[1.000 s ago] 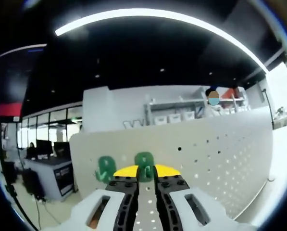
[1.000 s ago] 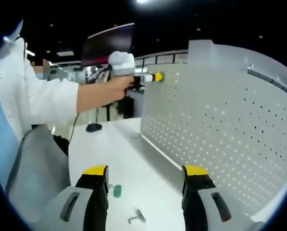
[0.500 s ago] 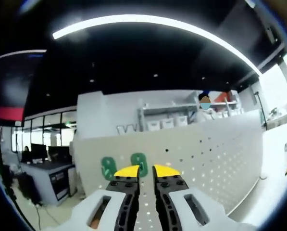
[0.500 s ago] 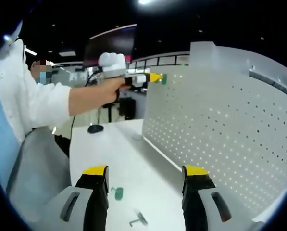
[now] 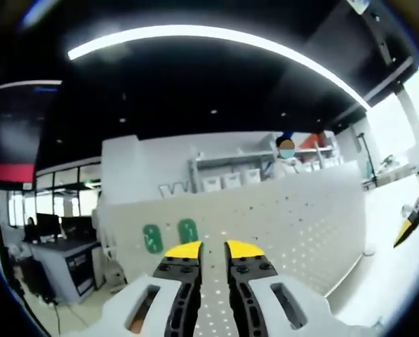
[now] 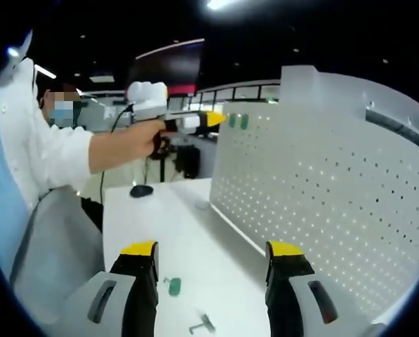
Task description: Insert the hook assembly into the mounting plate slot until the hook locks in place.
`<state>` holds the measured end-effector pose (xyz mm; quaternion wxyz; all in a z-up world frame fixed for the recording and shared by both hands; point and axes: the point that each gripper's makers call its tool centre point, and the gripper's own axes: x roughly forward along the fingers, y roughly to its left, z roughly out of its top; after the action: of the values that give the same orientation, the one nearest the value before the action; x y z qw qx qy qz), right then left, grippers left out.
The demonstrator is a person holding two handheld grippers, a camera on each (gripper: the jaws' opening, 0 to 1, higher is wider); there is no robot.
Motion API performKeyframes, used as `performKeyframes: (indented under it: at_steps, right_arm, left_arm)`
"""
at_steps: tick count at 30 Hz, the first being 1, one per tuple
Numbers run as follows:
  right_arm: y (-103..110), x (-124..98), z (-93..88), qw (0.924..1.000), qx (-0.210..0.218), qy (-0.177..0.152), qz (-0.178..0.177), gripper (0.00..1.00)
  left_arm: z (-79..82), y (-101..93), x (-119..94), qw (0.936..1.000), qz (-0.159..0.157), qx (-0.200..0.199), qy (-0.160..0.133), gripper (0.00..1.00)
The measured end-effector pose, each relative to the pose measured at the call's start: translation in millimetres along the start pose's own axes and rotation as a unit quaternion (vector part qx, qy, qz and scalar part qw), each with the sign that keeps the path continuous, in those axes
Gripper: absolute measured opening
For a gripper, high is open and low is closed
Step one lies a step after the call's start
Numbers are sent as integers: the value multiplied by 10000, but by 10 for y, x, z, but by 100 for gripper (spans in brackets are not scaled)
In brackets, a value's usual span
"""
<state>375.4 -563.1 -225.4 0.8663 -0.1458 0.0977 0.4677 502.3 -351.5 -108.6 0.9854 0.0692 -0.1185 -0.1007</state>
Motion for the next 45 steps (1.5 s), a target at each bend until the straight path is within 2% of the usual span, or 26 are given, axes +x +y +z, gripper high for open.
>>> performKeyframes:
  at_steps: [12, 16, 21, 30, 37, 45]
  right_arm:
    - [3, -67, -41, 10000, -11, 7, -86, 61]
    - [15, -65, -46, 10000, -3, 12, -75, 61]
    - [34, -56, -39, 10000, -1, 3, -62, 61]
    - [108, -5, -93, 10000, 12, 76, 28, 61]
    - [208, 67, -121, 9998, -18, 112, 178, 60]
    - [318, 161, -220, 9991, -7, 210, 360, 60]
  left_arm:
    - [-140, -484, -394, 9968, -770, 10, 214, 15]
    - [-292, -666, -548, 9923, -1150, -42, 456, 16]
    - [-365, -778, -726, 9891, -1340, -228, 560, 17]
    - [-325, -924, -1011, 9842, -1639, -284, 613, 17]
    - [-306, -989, -1143, 9819, -1738, -397, 640, 18]
    - [-271, -938, -1259, 9804, -1799, -436, 676, 18]
